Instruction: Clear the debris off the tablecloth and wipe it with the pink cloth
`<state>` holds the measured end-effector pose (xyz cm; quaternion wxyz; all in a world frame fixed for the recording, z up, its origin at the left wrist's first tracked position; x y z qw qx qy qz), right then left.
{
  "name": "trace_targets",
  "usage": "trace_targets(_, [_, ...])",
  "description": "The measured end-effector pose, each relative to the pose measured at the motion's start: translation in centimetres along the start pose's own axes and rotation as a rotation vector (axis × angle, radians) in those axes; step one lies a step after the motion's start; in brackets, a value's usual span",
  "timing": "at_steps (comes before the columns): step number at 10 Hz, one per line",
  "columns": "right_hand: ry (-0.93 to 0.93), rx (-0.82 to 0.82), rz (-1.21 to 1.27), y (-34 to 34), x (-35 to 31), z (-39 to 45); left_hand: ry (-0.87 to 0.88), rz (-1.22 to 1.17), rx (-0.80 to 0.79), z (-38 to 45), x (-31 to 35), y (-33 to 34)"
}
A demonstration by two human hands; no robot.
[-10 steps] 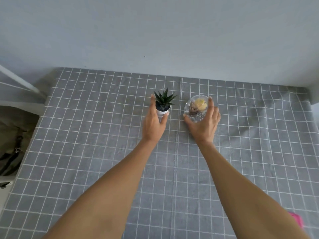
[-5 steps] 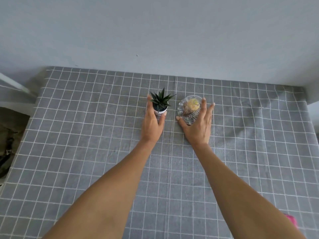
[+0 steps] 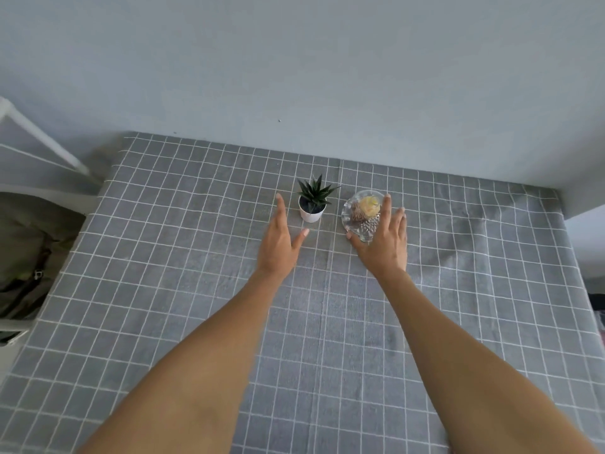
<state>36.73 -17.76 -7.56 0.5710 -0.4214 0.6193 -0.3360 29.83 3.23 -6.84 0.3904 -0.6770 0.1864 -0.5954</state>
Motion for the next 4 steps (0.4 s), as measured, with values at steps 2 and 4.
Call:
trace_targets(2, [0.029,-0.132,-0.087,-2.9,-0.6,-1.2,0.016,0.258,-0.159,-1.9,0.6,-2.2])
trace_targets(4, [0.063,-0.246,-0.171,-4.6,-1.6,-5.5,0.072,0.481,-0.374,-3.5,2.2,-4.6])
Point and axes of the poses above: each hand's wrist, its own z-axis towards the middle knuckle, its own y-axis out of the palm, x = y × z, the point moved 7 cm from there along z, towards the middle knuckle, and after that the axes turned 1 degree about x, right-handed, at the moved point
